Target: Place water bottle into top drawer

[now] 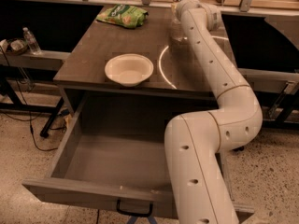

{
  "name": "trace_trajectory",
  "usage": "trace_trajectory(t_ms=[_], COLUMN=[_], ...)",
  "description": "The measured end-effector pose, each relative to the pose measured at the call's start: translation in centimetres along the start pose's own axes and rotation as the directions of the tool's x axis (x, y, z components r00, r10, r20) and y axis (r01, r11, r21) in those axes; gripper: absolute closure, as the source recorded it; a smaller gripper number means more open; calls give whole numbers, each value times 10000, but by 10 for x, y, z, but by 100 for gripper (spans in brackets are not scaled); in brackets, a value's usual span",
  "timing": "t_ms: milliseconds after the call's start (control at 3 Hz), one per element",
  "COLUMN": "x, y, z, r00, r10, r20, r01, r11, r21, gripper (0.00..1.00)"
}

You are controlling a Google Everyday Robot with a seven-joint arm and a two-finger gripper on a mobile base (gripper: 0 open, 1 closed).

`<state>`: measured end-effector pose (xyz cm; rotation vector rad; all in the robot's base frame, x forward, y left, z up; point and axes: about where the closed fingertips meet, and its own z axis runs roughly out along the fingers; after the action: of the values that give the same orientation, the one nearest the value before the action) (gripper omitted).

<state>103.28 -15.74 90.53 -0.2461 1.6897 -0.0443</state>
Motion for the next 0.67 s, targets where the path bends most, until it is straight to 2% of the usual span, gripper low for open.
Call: trace_trajectory(t_ms=[333,667], x=[0,-11], y=[-6,-12], z=[-3,-11], r00=[10000,9999], r10=[-27,-148], r20=[-18,50], r01=[27,149], r11=[10000,9998], r21=[24,-150], gripper=[93,100])
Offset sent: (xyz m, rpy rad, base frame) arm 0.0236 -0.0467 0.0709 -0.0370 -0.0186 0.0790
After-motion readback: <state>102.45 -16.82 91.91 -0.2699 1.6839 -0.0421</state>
